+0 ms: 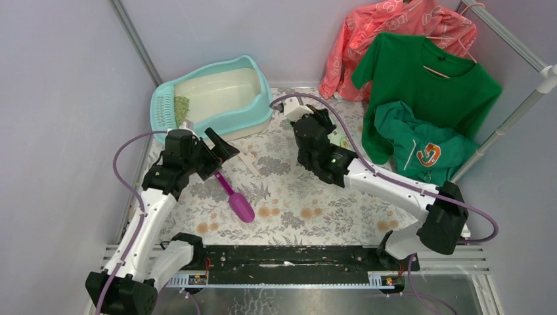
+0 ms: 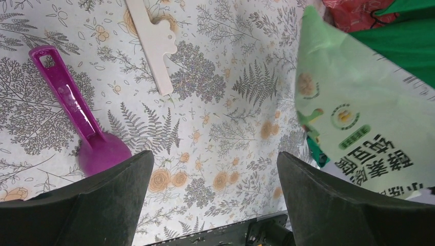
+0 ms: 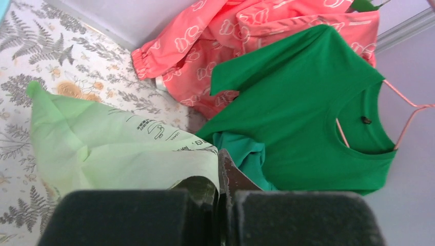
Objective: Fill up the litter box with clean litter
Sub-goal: Open the cat litter bag at the center of the board.
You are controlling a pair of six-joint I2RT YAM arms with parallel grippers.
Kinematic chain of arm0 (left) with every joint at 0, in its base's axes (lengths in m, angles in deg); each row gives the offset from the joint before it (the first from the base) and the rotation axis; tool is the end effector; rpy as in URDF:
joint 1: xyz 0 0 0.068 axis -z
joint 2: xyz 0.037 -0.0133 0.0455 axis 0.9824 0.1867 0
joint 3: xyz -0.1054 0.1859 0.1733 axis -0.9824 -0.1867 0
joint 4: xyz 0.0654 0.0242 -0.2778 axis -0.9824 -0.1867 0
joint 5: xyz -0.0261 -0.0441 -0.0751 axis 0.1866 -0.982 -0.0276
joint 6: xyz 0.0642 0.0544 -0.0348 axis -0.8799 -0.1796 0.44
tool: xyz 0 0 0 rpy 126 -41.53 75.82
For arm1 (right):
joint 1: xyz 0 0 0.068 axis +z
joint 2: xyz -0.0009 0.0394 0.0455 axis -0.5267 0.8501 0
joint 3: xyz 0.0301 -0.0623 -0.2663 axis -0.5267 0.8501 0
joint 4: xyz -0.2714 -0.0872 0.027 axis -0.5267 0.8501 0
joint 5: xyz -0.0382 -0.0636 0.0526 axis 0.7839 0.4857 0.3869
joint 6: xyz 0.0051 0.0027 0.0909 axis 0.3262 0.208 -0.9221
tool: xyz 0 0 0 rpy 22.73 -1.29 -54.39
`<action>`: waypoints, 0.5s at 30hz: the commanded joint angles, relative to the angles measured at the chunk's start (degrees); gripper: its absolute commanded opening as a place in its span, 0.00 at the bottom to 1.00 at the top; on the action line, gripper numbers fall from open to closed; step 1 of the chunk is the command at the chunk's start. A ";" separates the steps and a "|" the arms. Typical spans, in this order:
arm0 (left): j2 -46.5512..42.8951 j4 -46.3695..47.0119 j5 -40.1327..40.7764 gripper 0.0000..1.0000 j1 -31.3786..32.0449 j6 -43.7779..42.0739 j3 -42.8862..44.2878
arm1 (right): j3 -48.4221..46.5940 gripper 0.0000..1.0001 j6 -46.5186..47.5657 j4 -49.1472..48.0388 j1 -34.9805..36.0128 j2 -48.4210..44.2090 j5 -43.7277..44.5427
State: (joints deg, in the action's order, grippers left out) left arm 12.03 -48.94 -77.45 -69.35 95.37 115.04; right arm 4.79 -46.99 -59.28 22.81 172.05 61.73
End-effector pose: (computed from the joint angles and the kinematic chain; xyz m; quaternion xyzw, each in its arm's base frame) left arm 0.2460 -0.0624 0.2831 -0.2530 0.8556 -0.3097 0.3288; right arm 0.2788 0.2679 0.3571 -0.2210 0.6862 -0.2969 0.6262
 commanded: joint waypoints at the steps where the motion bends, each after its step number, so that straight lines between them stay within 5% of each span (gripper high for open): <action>1: -1.77 0.54 -1.72 0.99 -0.45 -2.66 0.72 | -7.38 0.00 6.09 -5.25 -0.29 0.02 3.43; 6: -3.93 0.27 -2.22 0.99 -0.66 -3.09 -2.15 | -5.81 0.00 -18.72 15.74 1.06 2.94 2.26; 12: -6.23 -0.36 -2.53 0.99 -0.78 -3.39 -5.74 | 0.77 0.00 -43.42 25.75 7.15 11.30 -5.43; 13: -6.68 -0.68 -2.54 0.99 -0.71 -3.48 -6.03 | 0.15 0.03 -45.28 27.69 8.57 12.91 -6.17; 15: -7.49 -1.50 -2.45 0.99 -0.77 -3.70 -6.30 | -1.10 0.34 -46.95 30.74 11.26 14.26 -7.79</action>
State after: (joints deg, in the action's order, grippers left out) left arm 6.57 -49.92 -78.63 -69.64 93.46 109.72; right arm 5.56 -79.90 -36.44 29.08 183.89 58.54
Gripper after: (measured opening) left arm 0.986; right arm 0.105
